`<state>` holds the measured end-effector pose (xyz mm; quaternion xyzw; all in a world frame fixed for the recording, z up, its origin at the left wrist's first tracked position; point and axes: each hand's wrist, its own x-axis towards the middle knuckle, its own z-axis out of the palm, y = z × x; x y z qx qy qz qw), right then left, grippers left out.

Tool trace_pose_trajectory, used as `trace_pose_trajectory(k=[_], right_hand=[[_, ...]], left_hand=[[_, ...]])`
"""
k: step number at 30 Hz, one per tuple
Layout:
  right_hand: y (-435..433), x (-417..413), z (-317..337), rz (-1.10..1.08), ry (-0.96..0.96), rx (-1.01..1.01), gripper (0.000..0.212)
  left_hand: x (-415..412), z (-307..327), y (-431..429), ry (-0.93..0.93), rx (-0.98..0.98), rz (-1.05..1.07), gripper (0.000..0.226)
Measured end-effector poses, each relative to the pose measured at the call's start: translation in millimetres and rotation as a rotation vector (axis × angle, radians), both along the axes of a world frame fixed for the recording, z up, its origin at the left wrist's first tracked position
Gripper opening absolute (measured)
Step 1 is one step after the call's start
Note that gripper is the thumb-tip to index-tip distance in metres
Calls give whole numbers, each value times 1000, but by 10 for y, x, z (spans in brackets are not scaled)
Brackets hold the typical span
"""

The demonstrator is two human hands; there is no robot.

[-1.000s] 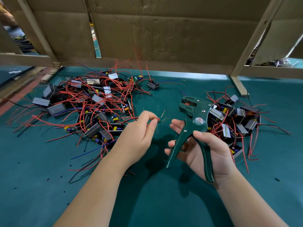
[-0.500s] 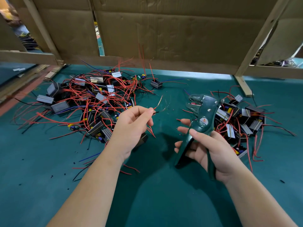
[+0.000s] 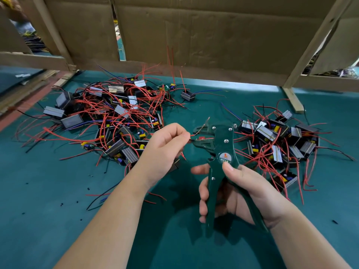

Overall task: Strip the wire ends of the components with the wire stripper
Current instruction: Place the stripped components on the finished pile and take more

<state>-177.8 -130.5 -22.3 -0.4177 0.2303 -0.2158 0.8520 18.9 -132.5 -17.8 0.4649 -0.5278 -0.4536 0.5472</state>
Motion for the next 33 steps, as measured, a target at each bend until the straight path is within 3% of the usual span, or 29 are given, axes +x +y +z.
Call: trace_pose_trajectory(k=[11,22,33], right_hand=[[-11,-61,9,34,18,-82,51],[-28,-76,-8,33,45,-76,47],[-34,-71,-10,-8,73,-69,48]], left_hand=[[44,30,31,-158,-38,-46,11],[18,31,28,-148,55,-28,13],[11,37,59,-325,-45,3,18]])
